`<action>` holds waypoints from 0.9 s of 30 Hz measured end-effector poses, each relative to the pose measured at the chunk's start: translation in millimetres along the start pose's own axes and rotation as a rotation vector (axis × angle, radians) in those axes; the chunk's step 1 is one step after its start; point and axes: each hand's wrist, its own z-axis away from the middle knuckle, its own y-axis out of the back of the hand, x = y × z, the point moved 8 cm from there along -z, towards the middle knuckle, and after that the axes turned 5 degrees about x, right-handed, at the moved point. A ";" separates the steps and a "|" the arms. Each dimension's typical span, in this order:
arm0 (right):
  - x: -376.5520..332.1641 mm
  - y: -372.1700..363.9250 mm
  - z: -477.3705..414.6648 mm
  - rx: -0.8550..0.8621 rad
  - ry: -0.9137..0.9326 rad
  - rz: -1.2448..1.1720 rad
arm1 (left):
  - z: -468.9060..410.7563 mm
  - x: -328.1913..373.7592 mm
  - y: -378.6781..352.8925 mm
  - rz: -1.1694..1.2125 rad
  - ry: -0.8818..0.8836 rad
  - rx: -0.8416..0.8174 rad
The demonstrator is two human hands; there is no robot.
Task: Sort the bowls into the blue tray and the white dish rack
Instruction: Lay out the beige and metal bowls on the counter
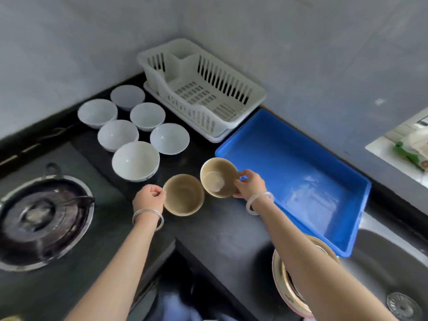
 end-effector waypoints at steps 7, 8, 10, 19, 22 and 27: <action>-29.1 -72.6 -26.9 -0.064 -0.060 0.078 | -35.0 -34.9 21.2 0.069 0.136 0.073; -30.3 -78.7 -29.6 -0.068 -0.065 0.092 | -38.5 -38.5 21.8 0.078 0.146 0.073; -31.4 -87.6 -33.8 -0.070 -0.073 0.117 | -44.1 -44.0 23.0 0.090 0.164 0.074; -31.3 -105.9 -44.8 -0.101 -0.118 0.156 | -53.3 -53.8 21.2 0.088 0.193 0.077; -29.5 -109.9 -46.3 -0.117 -0.127 0.150 | -53.3 -53.0 22.3 0.057 0.181 0.091; -21.0 -113.0 -46.8 -0.142 -0.165 0.062 | -53.0 -46.3 26.2 0.011 0.138 0.131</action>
